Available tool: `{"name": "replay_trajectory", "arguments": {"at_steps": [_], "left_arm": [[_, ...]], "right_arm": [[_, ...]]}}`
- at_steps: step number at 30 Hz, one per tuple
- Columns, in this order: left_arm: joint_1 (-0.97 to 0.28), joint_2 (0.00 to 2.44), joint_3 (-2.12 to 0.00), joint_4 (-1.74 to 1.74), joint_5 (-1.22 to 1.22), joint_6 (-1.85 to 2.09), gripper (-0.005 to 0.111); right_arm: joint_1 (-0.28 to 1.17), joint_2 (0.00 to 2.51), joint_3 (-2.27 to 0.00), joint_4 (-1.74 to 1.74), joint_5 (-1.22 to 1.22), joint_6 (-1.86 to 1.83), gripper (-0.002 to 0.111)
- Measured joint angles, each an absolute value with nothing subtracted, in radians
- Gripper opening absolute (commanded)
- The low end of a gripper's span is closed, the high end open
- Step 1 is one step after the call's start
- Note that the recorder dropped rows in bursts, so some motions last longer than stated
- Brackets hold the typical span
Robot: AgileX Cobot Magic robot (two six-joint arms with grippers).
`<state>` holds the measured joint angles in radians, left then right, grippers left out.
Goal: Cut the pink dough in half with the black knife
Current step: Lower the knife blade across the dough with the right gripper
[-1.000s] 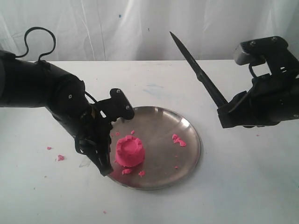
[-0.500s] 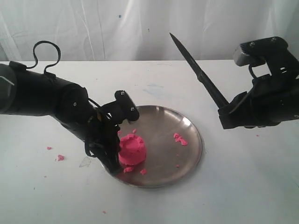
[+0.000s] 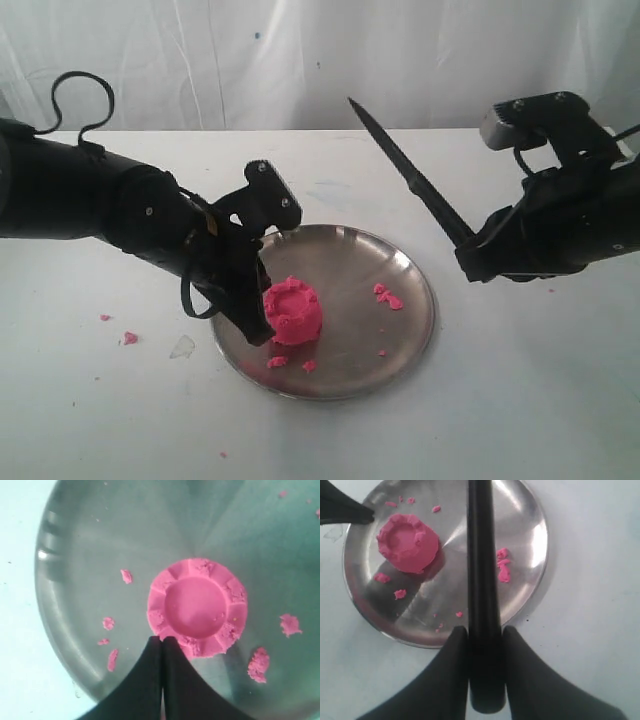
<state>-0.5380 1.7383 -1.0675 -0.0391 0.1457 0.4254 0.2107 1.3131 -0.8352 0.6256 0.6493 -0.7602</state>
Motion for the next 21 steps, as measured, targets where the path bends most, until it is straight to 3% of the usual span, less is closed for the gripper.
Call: {"name": "replay_trajectory", "arguments": {"at_steps": [13,21], "left_arm": [[-0.538,1.69,-1.068,-0.039,0.146,0.425,0.0],[-0.538,1.69,-1.068,-0.039,0.146,0.425,0.0]], "right_arm": [[0.371,1.564,-0.893,0.599,0.676,-0.76,0.0],[0.481,1.618,-0.939,0.361,0.699,-0.587,0.0]]}}
